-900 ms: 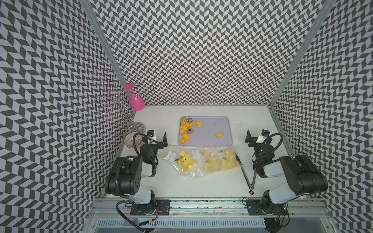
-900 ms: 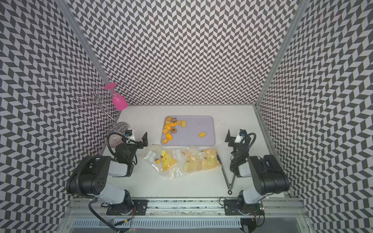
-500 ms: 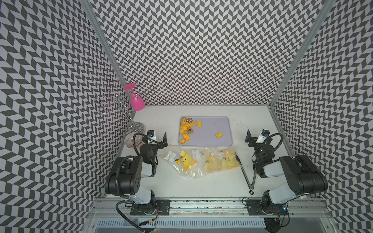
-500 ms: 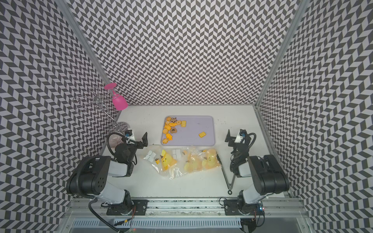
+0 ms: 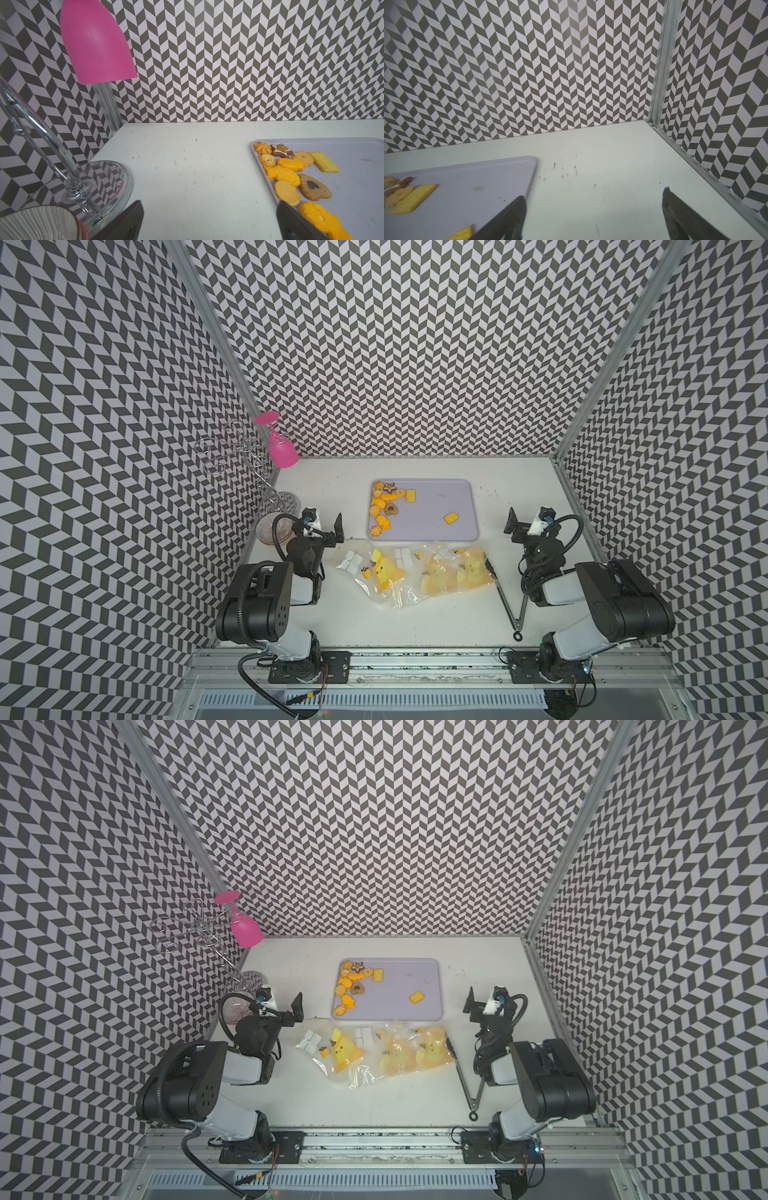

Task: Put the cookies into a resealable bag to prevent moisture
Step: Pick up the ziploc bag from the center of the board.

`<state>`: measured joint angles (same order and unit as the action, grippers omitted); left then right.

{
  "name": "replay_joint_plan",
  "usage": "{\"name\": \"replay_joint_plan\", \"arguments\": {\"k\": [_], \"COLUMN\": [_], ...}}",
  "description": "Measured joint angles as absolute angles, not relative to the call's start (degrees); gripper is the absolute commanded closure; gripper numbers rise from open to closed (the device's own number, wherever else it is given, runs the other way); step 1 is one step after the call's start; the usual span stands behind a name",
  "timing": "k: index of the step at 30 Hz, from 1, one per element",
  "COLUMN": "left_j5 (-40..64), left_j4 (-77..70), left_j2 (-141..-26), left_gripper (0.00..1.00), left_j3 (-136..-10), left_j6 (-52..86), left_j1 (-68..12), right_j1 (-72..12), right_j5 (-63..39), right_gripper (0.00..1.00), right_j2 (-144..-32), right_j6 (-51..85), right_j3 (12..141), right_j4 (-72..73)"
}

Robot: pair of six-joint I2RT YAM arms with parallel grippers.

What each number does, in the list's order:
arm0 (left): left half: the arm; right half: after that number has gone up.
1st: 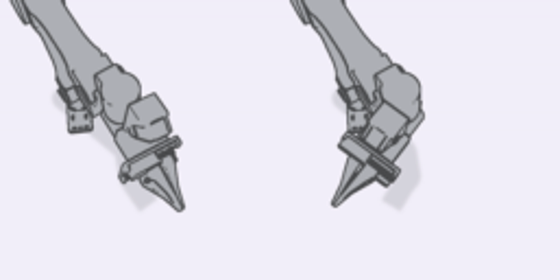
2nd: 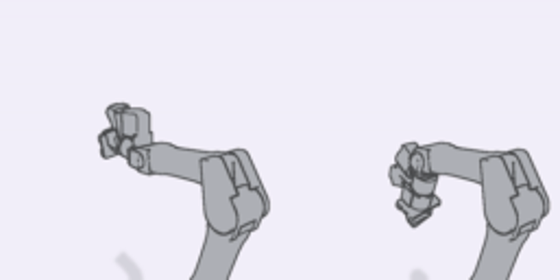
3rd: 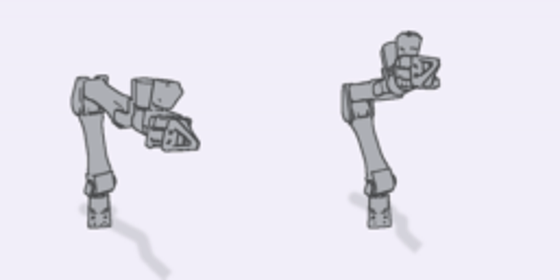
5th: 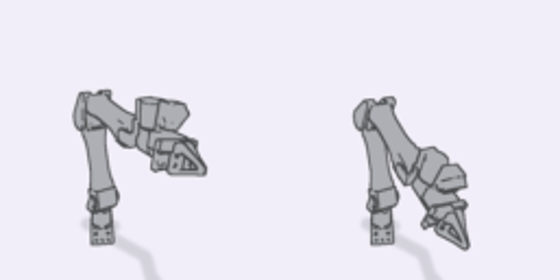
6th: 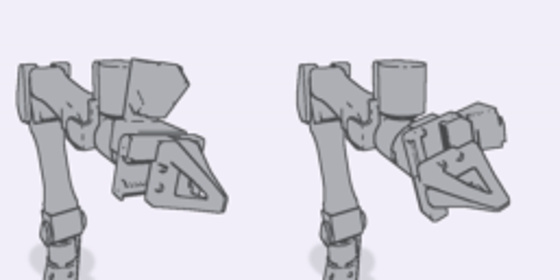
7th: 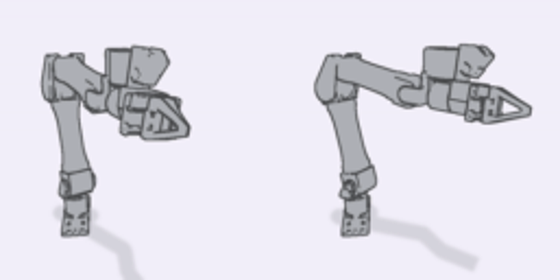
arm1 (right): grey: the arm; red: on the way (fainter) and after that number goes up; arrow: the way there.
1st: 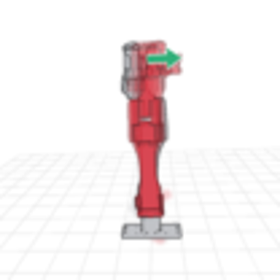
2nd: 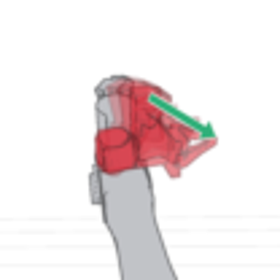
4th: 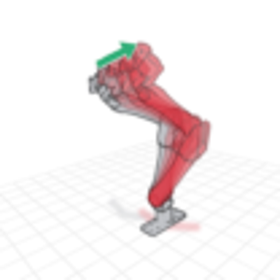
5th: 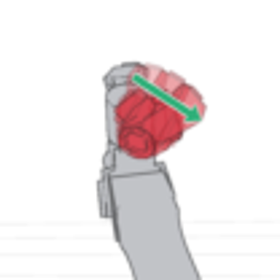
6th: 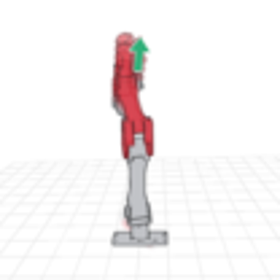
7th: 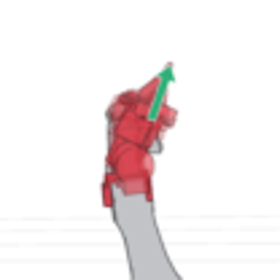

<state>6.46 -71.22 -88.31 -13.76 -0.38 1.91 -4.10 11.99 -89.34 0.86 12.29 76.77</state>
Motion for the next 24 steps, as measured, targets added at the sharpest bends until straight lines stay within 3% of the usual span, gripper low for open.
{"name": "replay_joint_plan", "arguments": {"k": [5,13,19,24], "left_j5": [1.5,-10.5,-26.4,-23.6], "left_j4": [-65.6,-50.2,-30.6,-19.9], "left_j2": [-78.6,-62.1,-60.5,-59.7], "left_gripper": [0.0,0.0,0.0,0.0], "left_j3": [-12.7,-16.9,-26.5,-28.2], "left_j6": [-0.4,2.8,19.9,32.1], "left_j1": [-1.6,-11.1,-15.1,-15.0], "right_j1": [-6.0,-7.4,-7.3,-7.3], "right_j5": [13.6,16.1,16.6,12.6], "right_gripper": [0.01,0.01,0.01,0.01], "right_j2": [-86.1,-69.2,-62.2,-58.1], "right_j6": [-0.1,7.8,20.2,27.8], "right_j3": [8.7,18.7,22.2,22.4], "right_j4": [76.1,54.3,41.1,33.3]}}
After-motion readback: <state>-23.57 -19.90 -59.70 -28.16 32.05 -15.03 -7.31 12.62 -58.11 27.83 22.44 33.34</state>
